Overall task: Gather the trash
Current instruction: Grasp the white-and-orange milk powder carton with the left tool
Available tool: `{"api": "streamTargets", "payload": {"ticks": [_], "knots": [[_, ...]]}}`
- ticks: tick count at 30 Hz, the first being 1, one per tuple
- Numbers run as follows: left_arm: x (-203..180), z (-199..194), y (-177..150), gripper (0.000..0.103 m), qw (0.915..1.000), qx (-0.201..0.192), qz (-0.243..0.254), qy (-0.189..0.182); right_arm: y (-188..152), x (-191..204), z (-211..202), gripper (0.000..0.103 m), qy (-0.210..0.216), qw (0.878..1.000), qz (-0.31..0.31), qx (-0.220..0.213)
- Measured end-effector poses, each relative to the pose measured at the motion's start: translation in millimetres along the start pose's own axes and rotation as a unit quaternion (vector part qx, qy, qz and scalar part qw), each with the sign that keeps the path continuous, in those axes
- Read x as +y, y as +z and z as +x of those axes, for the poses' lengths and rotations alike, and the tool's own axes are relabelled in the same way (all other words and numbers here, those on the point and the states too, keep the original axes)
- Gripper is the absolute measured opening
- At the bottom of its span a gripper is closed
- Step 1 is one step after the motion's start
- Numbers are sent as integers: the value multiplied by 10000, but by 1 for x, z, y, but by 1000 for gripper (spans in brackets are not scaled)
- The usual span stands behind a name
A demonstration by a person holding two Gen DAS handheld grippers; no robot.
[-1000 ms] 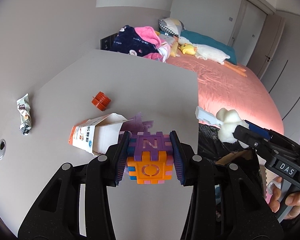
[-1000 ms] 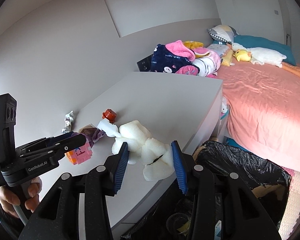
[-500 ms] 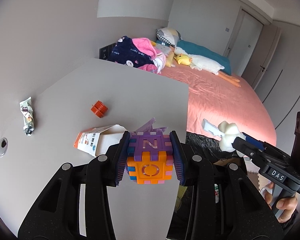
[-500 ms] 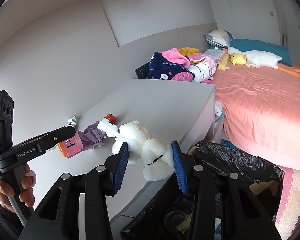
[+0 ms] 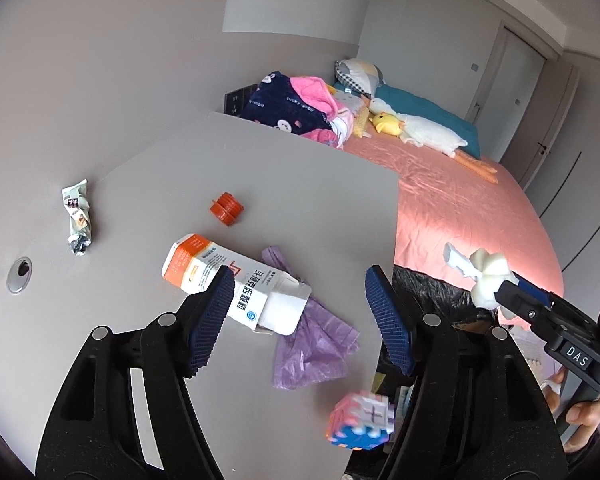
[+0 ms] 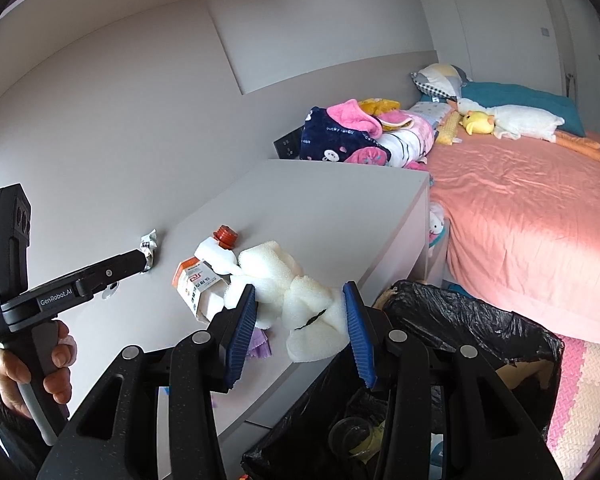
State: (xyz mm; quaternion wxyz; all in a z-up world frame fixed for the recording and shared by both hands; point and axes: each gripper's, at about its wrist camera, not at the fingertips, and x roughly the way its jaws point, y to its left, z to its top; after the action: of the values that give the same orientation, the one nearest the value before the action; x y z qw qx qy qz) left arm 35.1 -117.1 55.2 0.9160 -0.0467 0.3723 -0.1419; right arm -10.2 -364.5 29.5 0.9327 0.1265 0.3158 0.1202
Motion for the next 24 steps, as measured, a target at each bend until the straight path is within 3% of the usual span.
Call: {"api": "streamTargets", "payload": {"ticks": [24], "knots": [[7,23,-17,67,9994,313,-97,92,-7,-14,-1,45,-60,9999,156,23]]}}
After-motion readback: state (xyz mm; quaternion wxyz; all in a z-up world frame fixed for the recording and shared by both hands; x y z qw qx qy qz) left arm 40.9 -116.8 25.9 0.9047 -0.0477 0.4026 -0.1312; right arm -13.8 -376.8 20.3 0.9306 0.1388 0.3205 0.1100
